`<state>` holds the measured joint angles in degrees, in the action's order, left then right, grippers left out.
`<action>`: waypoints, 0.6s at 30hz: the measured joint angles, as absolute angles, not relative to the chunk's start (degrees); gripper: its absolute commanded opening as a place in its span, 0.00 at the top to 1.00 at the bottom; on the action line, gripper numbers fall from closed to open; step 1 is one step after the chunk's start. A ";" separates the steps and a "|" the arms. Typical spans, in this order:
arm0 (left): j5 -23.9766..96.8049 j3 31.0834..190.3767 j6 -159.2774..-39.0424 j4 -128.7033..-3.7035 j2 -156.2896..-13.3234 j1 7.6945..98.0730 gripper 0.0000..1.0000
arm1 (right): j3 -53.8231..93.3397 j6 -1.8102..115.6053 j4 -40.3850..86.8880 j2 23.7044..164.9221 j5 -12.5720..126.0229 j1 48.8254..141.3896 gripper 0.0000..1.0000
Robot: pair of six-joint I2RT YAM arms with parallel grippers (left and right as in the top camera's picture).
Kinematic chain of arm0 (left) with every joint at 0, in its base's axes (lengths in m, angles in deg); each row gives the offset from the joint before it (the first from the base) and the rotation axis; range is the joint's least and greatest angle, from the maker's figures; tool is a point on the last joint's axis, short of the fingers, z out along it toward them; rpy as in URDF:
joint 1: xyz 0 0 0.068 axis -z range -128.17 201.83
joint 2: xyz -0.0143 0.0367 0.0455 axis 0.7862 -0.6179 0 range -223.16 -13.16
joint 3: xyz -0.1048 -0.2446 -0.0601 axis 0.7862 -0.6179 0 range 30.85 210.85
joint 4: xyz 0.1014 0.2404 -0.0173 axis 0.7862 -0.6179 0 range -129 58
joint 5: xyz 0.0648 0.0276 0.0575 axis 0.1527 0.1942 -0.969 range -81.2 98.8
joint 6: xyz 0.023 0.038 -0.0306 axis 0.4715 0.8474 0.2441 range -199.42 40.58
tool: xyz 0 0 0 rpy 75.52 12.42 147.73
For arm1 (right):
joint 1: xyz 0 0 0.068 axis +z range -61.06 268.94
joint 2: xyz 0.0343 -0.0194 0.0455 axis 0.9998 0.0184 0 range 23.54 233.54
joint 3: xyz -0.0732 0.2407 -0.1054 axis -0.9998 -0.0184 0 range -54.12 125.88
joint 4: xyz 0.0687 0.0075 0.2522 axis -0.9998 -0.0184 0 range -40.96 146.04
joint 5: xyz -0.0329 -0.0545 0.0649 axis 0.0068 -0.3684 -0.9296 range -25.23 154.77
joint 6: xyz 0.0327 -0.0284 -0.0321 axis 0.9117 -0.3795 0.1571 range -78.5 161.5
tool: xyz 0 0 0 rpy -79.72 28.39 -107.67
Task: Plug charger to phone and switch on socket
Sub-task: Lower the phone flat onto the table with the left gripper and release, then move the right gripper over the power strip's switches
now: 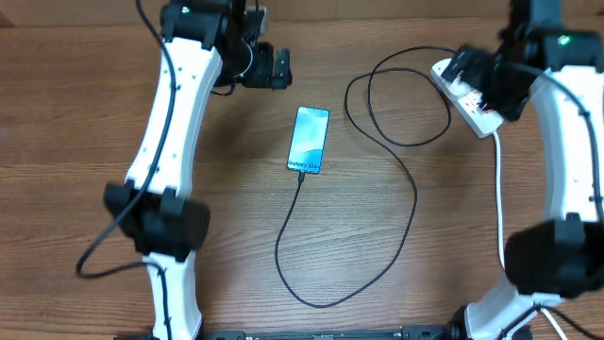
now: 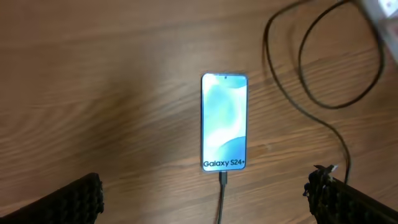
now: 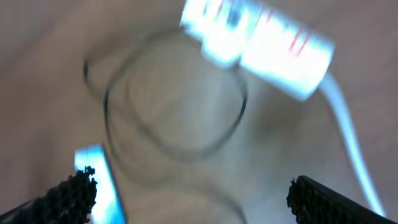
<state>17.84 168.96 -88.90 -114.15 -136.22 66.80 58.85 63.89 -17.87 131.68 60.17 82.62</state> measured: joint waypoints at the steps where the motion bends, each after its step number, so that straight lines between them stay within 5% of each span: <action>1: 16.52 169.18 -89.20 -114.78 -134.96 67.32 0.00 | 59.59 63.80 -16.39 132.49 61.13 81.68 0.00; 18: 10.40 169.22 -90.25 -119.04 -134.35 67.71 0.00 | 60.55 64.33 -0.61 150.76 70.00 72.58 0.00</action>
<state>10.40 169.22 -90.25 -119.04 -134.35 67.71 60.55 64.33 -0.61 150.76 70.00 72.58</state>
